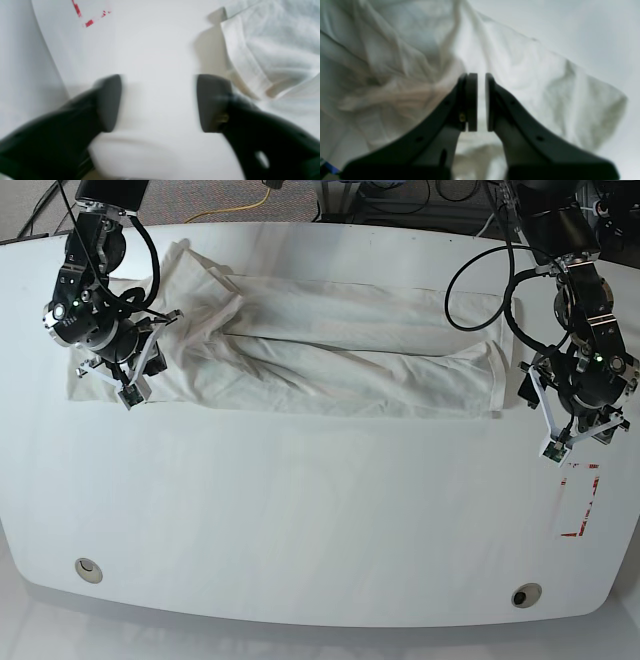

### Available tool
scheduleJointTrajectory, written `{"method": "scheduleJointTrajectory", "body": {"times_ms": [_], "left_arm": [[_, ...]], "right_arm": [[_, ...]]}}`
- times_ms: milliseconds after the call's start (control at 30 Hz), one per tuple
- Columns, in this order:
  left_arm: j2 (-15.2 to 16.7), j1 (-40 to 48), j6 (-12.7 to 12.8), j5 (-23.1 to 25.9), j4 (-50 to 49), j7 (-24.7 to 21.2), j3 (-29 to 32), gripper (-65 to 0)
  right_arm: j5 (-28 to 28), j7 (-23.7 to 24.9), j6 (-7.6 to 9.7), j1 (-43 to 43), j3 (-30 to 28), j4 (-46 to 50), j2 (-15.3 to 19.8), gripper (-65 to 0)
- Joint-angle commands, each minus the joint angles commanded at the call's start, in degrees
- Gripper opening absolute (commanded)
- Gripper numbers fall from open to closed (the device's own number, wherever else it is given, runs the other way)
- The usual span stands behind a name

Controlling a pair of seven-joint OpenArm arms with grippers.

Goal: Layout the t-shirt on the table in an organized manner, then fold the t-shirt properly
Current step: 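Move the left gripper to the strip's other end and grasp it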

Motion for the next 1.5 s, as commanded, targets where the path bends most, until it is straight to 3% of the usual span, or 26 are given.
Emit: {"method": "scheduleJointTrajectory", "body": {"times_ms": [300, 633, 833, 1067, 1333, 1500], "left_arm": [[0.09, 1.58, 0.00, -1.85, -0.18, 2.42, -2.37, -15.4], [0.09, 4.92, 0.00, -18.11, -2.64, 2.42, -9.41, -15.1], [0.09, 5.10, 0.00, -24.88, -9.23, 2.42, -12.92, -15.1], [0.09, 5.10, 0.00, -28.22, -15.56, 0.79, -13.63, -15.1], [0.35, 5.10, 0.00, -28.40, -19.43, 0.44, -13.45, -15.1], [1.14, 5.10, 0.00, -28.40, -20.57, 0.26, -9.49, -15.3]], "right_arm": [[0.00, 1.32, 0.00, 0.09, 0.00, -5.45, 0.09, -59.5], [0.00, 1.32, 0.00, -0.18, -0.09, -5.36, -0.18, -59.5], [0.00, 1.32, 0.00, -0.18, -0.09, -5.36, -0.18, -59.5], [0.00, 1.32, 0.00, -0.18, -0.09, -5.36, -0.18, -59.5], [0.18, 1.32, 0.00, -0.18, -0.09, -5.36, -0.18, -59.5], [0.35, 1.32, 0.00, -0.18, -0.09, -5.36, -0.18, -59.5]]}}
